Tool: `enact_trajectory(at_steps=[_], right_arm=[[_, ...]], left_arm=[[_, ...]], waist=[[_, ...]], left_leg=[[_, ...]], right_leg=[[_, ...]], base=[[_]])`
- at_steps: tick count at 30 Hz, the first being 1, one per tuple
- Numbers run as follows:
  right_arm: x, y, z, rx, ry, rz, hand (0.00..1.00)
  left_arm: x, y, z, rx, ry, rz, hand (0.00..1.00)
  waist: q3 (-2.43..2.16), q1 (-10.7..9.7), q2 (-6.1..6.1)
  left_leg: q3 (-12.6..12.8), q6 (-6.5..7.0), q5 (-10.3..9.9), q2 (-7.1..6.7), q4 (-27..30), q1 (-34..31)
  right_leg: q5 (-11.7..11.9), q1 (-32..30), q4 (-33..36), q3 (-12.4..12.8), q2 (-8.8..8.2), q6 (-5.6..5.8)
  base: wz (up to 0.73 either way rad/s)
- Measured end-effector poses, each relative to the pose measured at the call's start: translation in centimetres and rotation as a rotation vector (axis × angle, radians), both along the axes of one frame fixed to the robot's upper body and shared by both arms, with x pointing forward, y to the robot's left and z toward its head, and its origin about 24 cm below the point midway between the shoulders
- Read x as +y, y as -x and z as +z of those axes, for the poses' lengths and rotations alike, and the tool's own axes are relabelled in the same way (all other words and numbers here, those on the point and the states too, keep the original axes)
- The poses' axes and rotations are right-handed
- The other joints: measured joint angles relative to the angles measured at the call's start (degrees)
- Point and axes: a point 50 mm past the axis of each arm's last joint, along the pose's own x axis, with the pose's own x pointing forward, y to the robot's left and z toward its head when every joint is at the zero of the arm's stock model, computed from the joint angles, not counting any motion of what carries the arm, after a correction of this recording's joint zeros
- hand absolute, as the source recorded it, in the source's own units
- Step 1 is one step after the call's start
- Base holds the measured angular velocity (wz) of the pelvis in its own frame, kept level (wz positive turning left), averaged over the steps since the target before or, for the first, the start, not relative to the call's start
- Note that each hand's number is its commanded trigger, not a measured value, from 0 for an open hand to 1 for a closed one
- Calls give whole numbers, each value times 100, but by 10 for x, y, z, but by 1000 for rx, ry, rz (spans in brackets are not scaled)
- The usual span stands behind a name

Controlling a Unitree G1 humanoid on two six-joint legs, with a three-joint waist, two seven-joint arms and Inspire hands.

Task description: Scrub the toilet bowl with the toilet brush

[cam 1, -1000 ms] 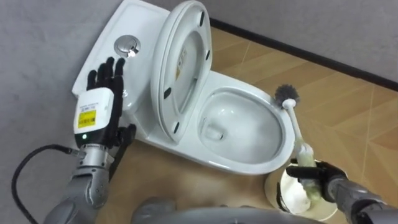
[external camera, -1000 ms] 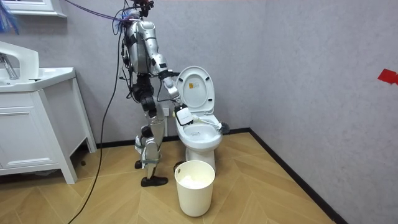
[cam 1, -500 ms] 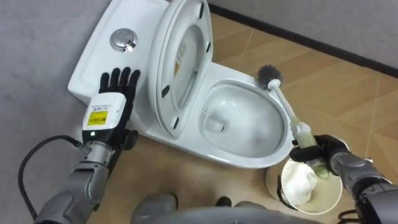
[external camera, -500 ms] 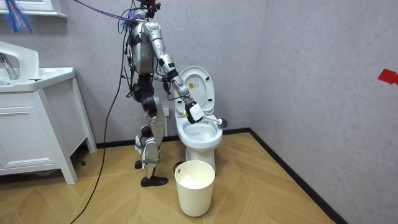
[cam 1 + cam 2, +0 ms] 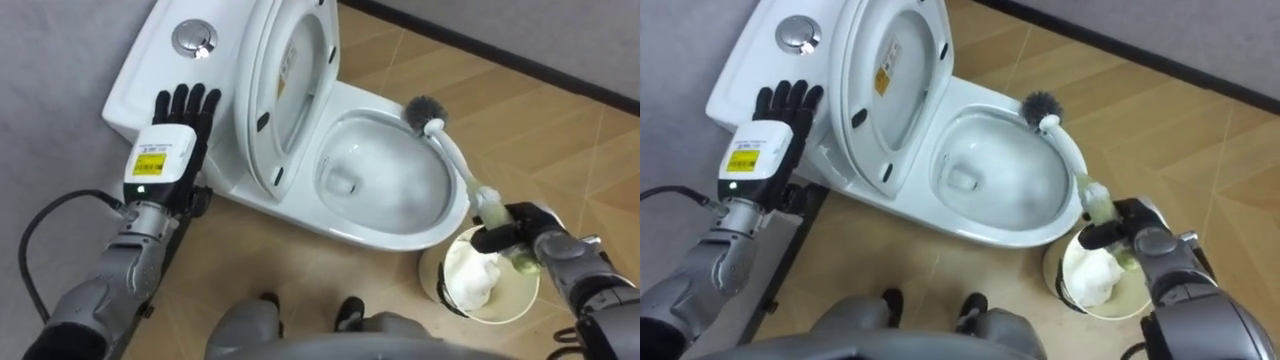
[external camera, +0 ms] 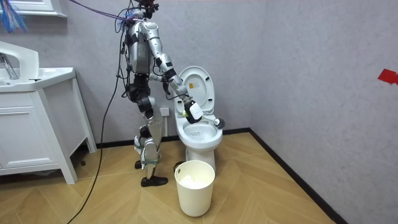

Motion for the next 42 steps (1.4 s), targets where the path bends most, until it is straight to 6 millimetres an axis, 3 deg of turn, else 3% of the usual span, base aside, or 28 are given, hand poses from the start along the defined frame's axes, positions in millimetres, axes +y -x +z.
enact_trajectory(at_steps=[8,12,18,27,33,35,39,42], right_arm=[[4,14,-6,93,154,254,100],[13,22,-10,133,230,434,100],[33,17,-8,146,389,717,100],[41,16,-4,108,419,740,100],[30,24,-10,134,421,682,100],[26,25,-11,138,417,652,100],[15,1,-1,130,453,624,100],[10,-26,17,74,502,624,100]], left_arm=[[-1,-1,2,-16,-7,-6,0],[-5,-3,3,-25,0,-14,0],[-5,-2,2,-17,-4,-13,0],[-6,-4,5,-34,-4,-10,0],[-9,-3,4,-61,13,-10,0],[-9,-4,6,-76,17,-12,0],[-13,-15,15,-130,25,-27,0],[-17,-26,24,-170,33,-48,0]], waist=[[-74,78,-94],[-81,192,-85],[-79,207,-89],[-71,240,-36],[-62,332,11],[-57,335,23],[-20,394,51],[84,441,72]], left_leg=[[4,-1,-1,1,-6,-69],[11,-1,0,8,6,-112],[2,-1,0,5,40,-135],[-26,-6,-7,12,92,-282],[-34,-8,-8,11,199,-468],[-58,-7,-6,2,301,-611],[-115,-9,-3,-36,478,-1053],[-168,-4,8,-106,683,-1374]], right_leg=[[6,-60,-31,-5,7,-6],[8,-110,-10,-4,7,-8],[8,-114,-8,5,8,-9],[19,-216,22,-26,15,-25],[18,-361,67,-72,0,-25],[10,-463,152,-174,-32,-28],[-33,-936,453,-223,-116,-64],[-107,-1261,757,-274,-234,-92]], base=[[0],[-2],[0],[1],[2],[12],[9],[10]])
